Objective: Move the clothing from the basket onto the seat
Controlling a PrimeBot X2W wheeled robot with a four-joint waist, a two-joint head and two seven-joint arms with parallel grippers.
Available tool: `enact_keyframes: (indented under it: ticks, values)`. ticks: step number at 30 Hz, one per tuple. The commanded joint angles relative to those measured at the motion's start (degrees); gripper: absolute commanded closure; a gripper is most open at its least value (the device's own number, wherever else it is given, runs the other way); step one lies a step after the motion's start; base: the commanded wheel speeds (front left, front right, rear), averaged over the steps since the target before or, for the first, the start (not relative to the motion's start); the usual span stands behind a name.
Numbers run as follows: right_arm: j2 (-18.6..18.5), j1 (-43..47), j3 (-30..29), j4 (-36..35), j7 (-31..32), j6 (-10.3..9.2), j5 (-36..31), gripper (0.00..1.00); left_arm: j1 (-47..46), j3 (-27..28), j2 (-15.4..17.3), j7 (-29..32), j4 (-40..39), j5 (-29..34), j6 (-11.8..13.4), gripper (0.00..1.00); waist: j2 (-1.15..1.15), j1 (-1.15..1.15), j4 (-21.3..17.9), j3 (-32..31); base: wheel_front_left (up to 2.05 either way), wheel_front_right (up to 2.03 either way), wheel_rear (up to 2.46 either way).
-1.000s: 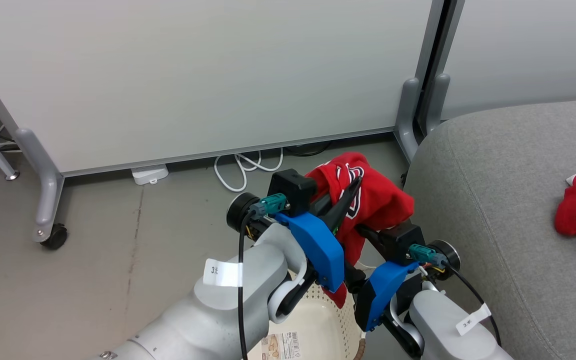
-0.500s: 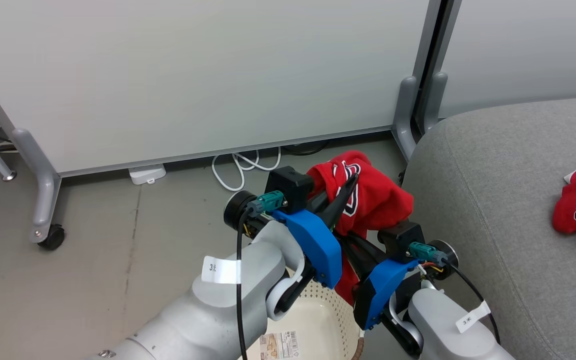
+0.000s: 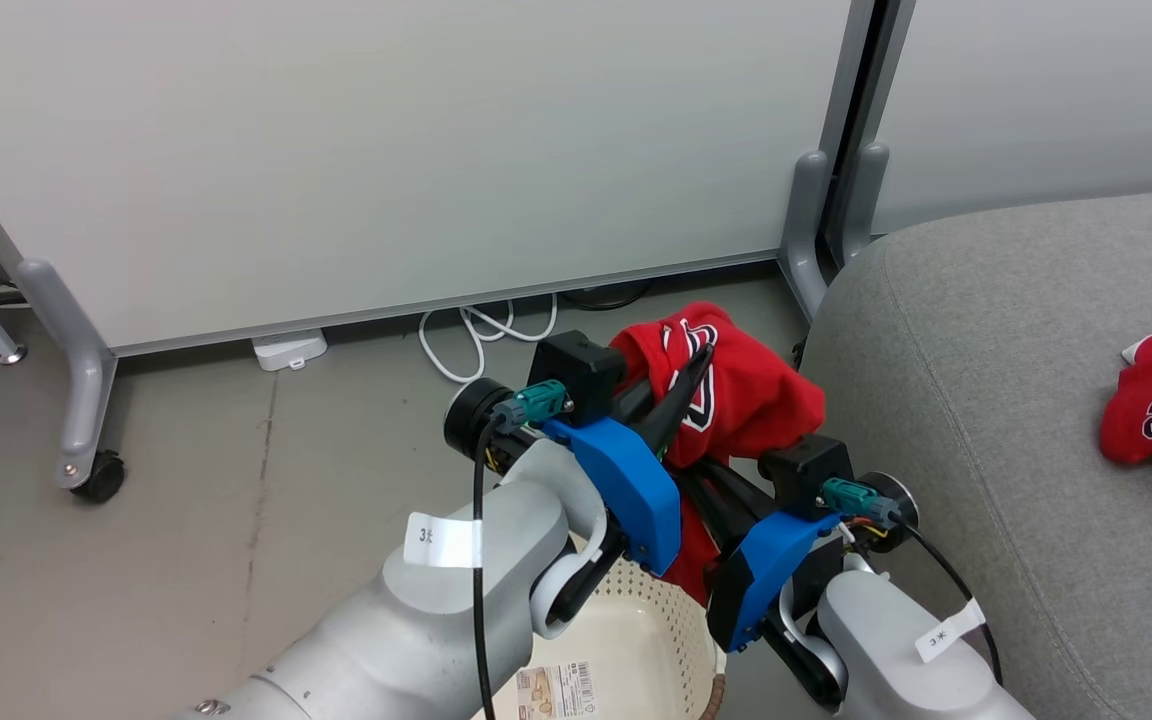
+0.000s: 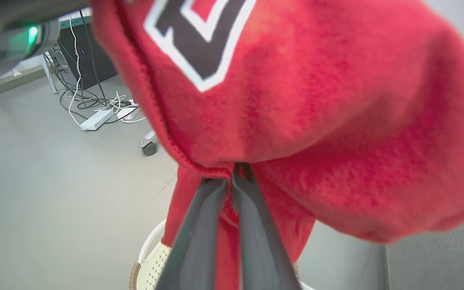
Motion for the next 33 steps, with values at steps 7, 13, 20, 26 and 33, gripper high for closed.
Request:
enact_keyframes:
  ticks: [7,13,20,26,33]
  values:
    - [-0.05,0.54,-0.57,-0.58,-0.31,0.01,-0.38,1.00,0.06,0.87,0.02,-0.29,0.39,1.26,0.51,0.00,0.00,0.00,-0.12,-0.10,0.00,0.00,0.00]
    - [-0.05,0.57,-1.14,-0.76,-0.32,0.01,-0.90,1.00,0.79,1.84,0.02,-0.29,0.45,2.63,0.64,0.00,0.00,0.00,-0.23,-0.02,0.00,0.00,0.00]
    - [-0.05,0.88,-2.71,-1.83,-0.32,0.01,-1.82,1.00,2.89,6.48,0.02,-0.28,-0.94,7.24,0.89,0.00,0.00,0.00,-0.20,0.13,0.00,0.00,0.00]
    - [-0.05,2.03,-4.93,-4.02,-0.31,0.01,-3.51,1.00,8.75,14.27,1.18,-0.28,-4.55,15.40,0.80,0.00,0.00,0.00,-0.06,0.11,0.00,0.00,0.00]
    - [-0.05,3.68,-6.16,-6.23,-0.31,0.01,-4.95,1.00,18.07,24.27,3.25,-0.28,-10.38,25.10,-0.07,0.00,0.00,0.00,-0.40,0.25,0.00,0.00,0.00]
